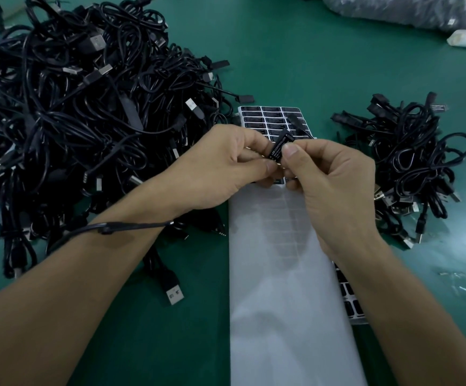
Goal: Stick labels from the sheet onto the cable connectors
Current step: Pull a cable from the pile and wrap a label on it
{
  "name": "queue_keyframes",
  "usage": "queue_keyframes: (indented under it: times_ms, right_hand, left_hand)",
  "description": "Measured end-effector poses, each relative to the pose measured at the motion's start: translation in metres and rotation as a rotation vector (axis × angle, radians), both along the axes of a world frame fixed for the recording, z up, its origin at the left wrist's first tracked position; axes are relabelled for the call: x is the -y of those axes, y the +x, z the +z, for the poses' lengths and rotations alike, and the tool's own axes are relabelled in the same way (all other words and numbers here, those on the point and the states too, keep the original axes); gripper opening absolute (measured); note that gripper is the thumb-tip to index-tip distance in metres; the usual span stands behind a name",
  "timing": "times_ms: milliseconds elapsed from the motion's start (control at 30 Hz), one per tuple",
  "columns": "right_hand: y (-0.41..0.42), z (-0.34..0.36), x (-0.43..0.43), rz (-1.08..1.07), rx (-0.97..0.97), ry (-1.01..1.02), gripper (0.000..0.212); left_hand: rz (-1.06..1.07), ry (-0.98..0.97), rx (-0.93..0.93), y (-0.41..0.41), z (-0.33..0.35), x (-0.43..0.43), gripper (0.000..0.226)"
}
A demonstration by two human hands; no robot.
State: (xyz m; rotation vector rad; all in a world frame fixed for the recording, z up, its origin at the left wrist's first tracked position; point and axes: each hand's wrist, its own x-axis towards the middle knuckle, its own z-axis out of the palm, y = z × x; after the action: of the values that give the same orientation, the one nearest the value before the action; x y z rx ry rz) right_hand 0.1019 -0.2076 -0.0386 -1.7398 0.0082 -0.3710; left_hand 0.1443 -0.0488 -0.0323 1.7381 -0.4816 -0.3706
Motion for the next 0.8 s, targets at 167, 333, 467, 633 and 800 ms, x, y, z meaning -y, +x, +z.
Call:
queue_keyframes:
  times_ms: [167,333,467,633,800]
  right_hand:
    - [-0.0006,0.0005,-0.0011,-0.018,0.028,-0.025,0.019]
    - [-0.0023,0.0026,-0.0043,-0.048,0.062,-0.054,0.021]
    - [-0.0029,0.0036,-0.0052,-0.055,0.07,-0.073,0.023]
    - [-0.0031,0.0028,-0.005,-0.067,0.067,-0.1,0.023]
    - [-0.0029,0.0036,-0.005,-0.065,0.084,-0.133,0.024]
  left_hand:
    - [0.003,0.004,0.003,-0.0009,0.0013,0.0002,0.008]
    - [0.023,0.007,-0.004,-0.0016,0.0018,0.0008,0.012]
    - [0.032,-0.003,-0.009,-0.0023,0.0023,0.0016,0.01]
    - [0.031,0.005,-0.015,-0.0023,0.0027,0.001,0.011]
    - [0.037,0.008,-0.011,-0.0033,0.0036,0.0012,0.01]
